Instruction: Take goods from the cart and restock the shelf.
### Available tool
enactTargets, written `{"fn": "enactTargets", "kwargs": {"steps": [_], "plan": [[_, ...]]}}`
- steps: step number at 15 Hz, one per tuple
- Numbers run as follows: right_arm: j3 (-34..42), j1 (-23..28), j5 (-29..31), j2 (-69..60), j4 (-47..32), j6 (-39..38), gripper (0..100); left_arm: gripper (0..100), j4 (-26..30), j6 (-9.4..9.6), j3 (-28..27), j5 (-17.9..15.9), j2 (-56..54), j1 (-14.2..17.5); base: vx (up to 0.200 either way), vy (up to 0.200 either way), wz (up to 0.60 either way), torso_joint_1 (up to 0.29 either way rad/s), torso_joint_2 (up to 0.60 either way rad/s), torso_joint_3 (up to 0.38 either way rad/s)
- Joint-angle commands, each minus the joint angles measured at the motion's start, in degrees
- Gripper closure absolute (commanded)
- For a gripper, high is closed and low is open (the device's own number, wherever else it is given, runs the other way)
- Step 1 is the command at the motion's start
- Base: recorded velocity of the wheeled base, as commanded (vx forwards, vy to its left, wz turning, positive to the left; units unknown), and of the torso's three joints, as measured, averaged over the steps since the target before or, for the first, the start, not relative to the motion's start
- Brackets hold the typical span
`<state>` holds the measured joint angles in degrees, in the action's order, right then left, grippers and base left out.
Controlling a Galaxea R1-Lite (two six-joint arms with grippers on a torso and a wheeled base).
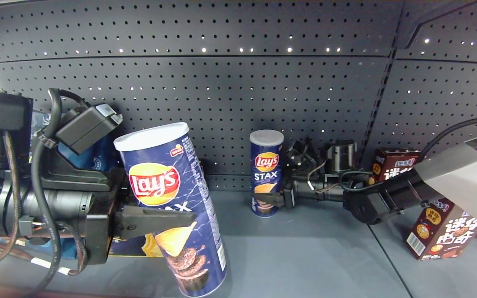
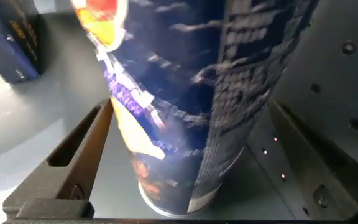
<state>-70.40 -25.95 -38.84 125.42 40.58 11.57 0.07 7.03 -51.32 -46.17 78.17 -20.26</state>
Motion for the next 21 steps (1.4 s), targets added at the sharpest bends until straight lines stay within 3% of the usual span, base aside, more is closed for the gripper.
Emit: {"fn": "enactTargets", "kwargs": {"steps": [1, 3, 4, 9, 21], "plan": [[-1.6, -0.1, -0.1, 1.1, 0.0, -0.1, 0, 100, 0.0, 0.0, 0.1, 0.0, 0.0, 0.0, 0.0, 0.0, 0.0, 0.0, 0.0, 0.0], [-1.8, -0.1, -0.9, 1.8, 0.7, -0.1, 0, 100, 0.0, 0.0, 0.3, 0.0, 0.1, 0.0, 0.0, 0.0, 0.0, 0.0, 0.0, 0.0], [-1.6, -0.1, -0.4, 2.1, 1.7, -0.2, 100, 100, -0.1, 0.0, 0.3, 0.0, 0.0, 0.0, 0.0, 0.0, 0.0, 0.0, 0.0, 0.0], [0.1, -1.6, -0.4, 0.2, 1.9, -0.5, 100, 100, 0.0, 0.0, 0.6, 0.0, -0.3, 0.0, 0.0, 0.0, 0.0, 0.0, 0.0, 0.0], [14.6, -2.2, 2.0, -11.5, 6.1, -0.7, 100, 100, 0.0, 0.0, 0.4, 0.0, -0.4, 0.0, 0.0, 0.0, 0.0, 0.0, 0.0, 0.0]]}}
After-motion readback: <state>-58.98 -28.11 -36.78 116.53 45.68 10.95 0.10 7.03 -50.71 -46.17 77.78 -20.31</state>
